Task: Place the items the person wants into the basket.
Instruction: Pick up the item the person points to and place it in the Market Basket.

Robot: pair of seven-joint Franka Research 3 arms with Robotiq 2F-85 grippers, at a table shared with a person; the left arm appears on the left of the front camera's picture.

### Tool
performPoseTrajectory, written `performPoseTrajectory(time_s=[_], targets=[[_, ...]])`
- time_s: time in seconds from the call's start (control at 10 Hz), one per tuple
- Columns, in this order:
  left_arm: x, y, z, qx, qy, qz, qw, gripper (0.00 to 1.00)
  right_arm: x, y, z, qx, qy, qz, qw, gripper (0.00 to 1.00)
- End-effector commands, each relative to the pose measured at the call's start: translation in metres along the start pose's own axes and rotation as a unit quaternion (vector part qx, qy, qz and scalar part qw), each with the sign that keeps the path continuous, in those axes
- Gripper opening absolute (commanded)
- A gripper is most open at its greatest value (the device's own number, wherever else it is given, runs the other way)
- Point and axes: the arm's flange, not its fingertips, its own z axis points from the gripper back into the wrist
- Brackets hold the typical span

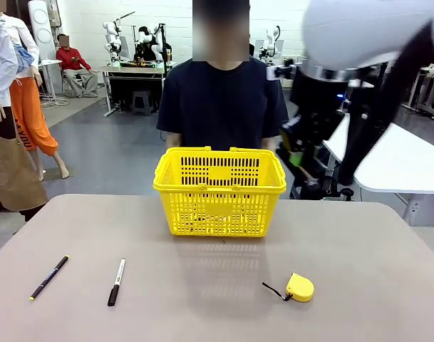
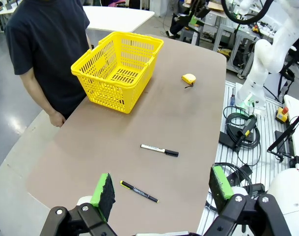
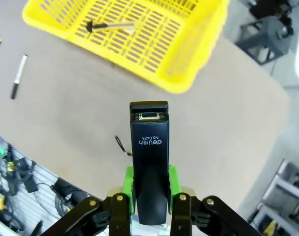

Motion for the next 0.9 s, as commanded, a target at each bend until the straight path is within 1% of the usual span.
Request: performPoseTrajectory(time_s=[0.0, 0.2, 0.3, 0.4, 0.8], targets=[[0.000, 0.000, 0.002, -0.003, -0.011, -0.009, 1.000, 1.00, 0.054, 0.014, 0.002, -0.009, 0.015, 0.013, 1.000, 0.22], [0.000, 0.000, 0.002, -0.003, -0.011, -0.009, 1.000, 1.00, 0.087, 0.028, -0.009, -0.003, 0.021, 0.012, 1.000, 0.22], [0.000, 0.000, 0.002, -0.003, -0.011, -0.009, 1.000, 1.00, 0.094, 0.032, -0.013, 0.005, 0.018, 0.012, 1.000, 0.22], [0.000, 0.000, 0.002, -0.003, -0.011, -0.009, 1.000, 1.00, 0.068, 0.024, -0.016, 0.004, 0.009, 0.024, 1.000, 0.22], [0.000, 0.000, 0.002, -0.003, -0.011, -0.009, 1.000, 1.00, 0.068, 0.024, -0.016, 0.004, 0.009, 0.024, 1.000, 0.22]])
